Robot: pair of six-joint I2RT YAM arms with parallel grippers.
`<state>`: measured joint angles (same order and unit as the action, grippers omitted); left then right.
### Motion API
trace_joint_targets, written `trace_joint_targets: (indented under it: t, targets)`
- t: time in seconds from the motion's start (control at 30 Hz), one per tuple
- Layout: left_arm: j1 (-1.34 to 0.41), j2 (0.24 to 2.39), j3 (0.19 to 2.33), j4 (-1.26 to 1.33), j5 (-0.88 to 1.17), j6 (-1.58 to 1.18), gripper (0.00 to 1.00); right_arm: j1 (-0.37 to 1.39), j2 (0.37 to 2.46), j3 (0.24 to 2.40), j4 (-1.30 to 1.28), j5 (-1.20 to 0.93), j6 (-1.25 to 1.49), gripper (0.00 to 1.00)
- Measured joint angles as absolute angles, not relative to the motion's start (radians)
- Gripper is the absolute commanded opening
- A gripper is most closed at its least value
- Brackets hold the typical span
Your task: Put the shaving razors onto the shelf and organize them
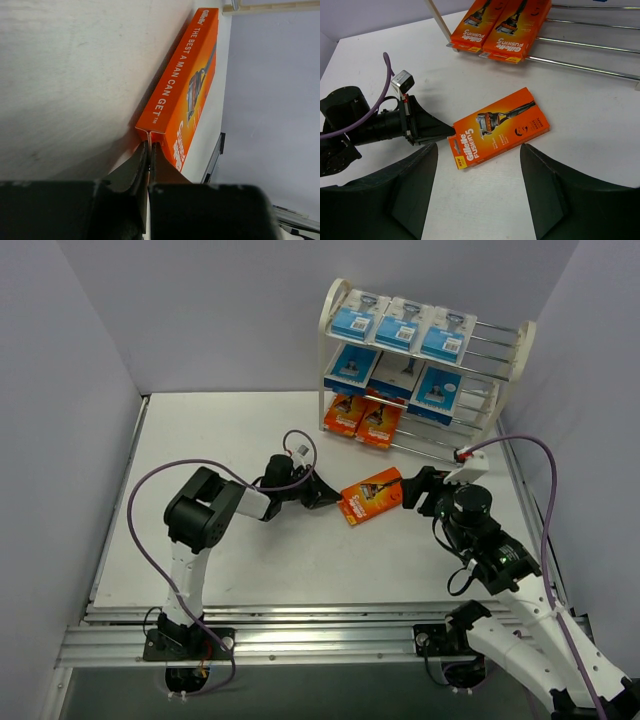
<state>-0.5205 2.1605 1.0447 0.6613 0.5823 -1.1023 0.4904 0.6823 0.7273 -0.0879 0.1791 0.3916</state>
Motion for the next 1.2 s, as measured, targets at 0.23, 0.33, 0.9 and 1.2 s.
trace_joint_targets:
  t: [0.23, 0.33, 0.9, 1.2]
  targets:
    - [-0.598, 2.153, 1.104, 0.649, 0.533, -1.036, 0.02, 0.490, 0.713, 0.738, -0.089, 0.200, 0.381, 0.63]
    - [-0.622, 2.153, 1.156, 0.637, 0.519, -1.006, 0.02, 0.490, 0.724, 0.749, -0.089, 0.207, 0.372, 0.63]
    - [-0.636, 2.221, 1.343, 0.653, 0.421, -0.987, 0.02, 0.489, 0.722, 0.760, -0.087, 0.241, 0.365, 0.64]
    - [-0.654, 2.276, 1.407, 0.664, 0.410, -0.993, 0.02, 0.477, 0.725, 0.760, -0.085, 0.240, 0.365, 0.64]
